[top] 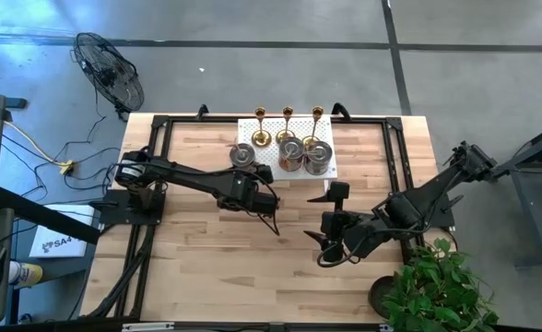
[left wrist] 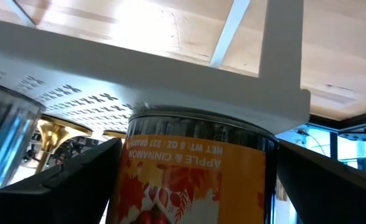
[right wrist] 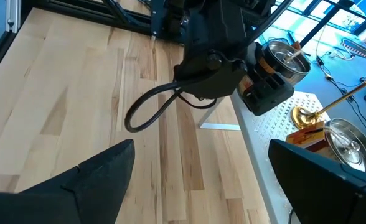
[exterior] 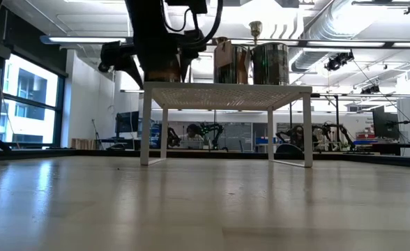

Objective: Pick & Place candle stick holders
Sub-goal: Put the silver scented candle on the shelf aligned with the other silver scented candles, then return to Home Position

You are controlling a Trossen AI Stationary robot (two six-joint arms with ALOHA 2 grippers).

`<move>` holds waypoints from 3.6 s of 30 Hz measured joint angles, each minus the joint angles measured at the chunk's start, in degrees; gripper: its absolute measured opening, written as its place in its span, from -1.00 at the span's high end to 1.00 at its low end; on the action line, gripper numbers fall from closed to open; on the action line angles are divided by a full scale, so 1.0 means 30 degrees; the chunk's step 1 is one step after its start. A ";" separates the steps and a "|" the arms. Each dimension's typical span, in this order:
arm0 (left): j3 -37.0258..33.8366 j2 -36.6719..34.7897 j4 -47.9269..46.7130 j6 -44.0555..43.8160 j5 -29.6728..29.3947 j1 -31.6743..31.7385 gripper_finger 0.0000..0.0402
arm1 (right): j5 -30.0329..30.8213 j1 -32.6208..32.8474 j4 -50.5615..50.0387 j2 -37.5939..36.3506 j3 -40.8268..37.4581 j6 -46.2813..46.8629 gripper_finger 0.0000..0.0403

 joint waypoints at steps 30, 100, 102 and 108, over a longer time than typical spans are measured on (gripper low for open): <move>0.0007 -0.0044 0.1052 0.0787 -0.0546 -0.0094 -0.99 | -0.0003 0.0000 -0.0007 -0.0007 0.0000 0.0058 -0.81; 0.6180 -0.0532 -0.1530 0.6070 -0.3287 -0.0881 -0.99 | -0.0482 -0.0007 -0.0015 -0.0015 0.0007 0.0058 -0.81; 0.6944 -0.0532 -0.1814 0.6076 -0.3336 -0.0881 -0.99 | -0.0521 -0.0002 -0.0015 -0.0015 0.0007 0.0062 -0.81; 1.1508 -0.0525 -0.2009 0.4963 -0.3326 -0.1057 -0.99 | -0.0521 -0.0007 -0.0015 -0.0015 0.0007 0.0037 -0.81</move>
